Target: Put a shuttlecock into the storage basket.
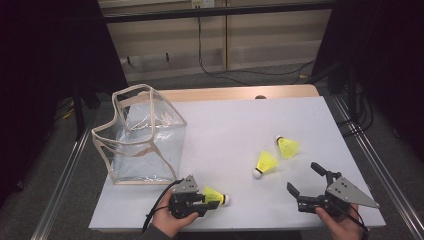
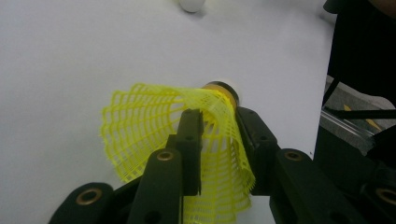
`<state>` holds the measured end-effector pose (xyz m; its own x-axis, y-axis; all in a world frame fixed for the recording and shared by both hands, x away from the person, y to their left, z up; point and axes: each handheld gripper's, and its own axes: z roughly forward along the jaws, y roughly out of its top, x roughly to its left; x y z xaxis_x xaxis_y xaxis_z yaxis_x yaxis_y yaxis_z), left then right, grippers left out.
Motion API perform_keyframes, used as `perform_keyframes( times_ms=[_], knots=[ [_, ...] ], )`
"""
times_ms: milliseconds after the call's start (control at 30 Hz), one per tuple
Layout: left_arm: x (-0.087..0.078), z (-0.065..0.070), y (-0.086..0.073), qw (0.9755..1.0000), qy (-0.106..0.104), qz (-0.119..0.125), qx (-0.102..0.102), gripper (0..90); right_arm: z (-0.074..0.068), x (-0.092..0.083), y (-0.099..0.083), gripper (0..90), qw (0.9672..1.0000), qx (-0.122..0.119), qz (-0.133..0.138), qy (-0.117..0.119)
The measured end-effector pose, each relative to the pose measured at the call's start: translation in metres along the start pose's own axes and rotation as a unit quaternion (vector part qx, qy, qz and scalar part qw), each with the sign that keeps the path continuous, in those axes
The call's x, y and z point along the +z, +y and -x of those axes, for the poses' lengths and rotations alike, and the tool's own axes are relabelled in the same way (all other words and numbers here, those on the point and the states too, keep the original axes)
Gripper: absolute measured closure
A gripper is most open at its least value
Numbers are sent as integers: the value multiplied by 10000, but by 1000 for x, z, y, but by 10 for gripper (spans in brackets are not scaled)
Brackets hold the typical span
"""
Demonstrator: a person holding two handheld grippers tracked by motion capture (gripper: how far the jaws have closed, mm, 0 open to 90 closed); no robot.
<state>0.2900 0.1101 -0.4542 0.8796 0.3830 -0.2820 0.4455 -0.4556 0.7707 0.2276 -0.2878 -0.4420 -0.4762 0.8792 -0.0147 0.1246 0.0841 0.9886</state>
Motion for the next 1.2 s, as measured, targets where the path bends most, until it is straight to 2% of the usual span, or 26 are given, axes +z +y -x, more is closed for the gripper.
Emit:
perform_keyframes(
  times_ms=[100, 600, 867, 1200],
  knots=[
    [0, 0, 0, 10000, 26, -56, 18, 750, 0, 0, 0, 18, 10000, -2, -3, -1],
    [0, 0, 1, 10000, -3, -36, 41, 819, 0, 0, 0, 18, 10000, -10, 7, 7],
    [-4, 0, 2, 10000, -21, 50, -5, 860, 0, 0, 0, 18, 10000, -13, 4, 1],
    [-5, 1, 3, 10000, 11, -23, -39, 869, 0, -1, 0, 18, 10000, -16, 15, 8]
  ],
)
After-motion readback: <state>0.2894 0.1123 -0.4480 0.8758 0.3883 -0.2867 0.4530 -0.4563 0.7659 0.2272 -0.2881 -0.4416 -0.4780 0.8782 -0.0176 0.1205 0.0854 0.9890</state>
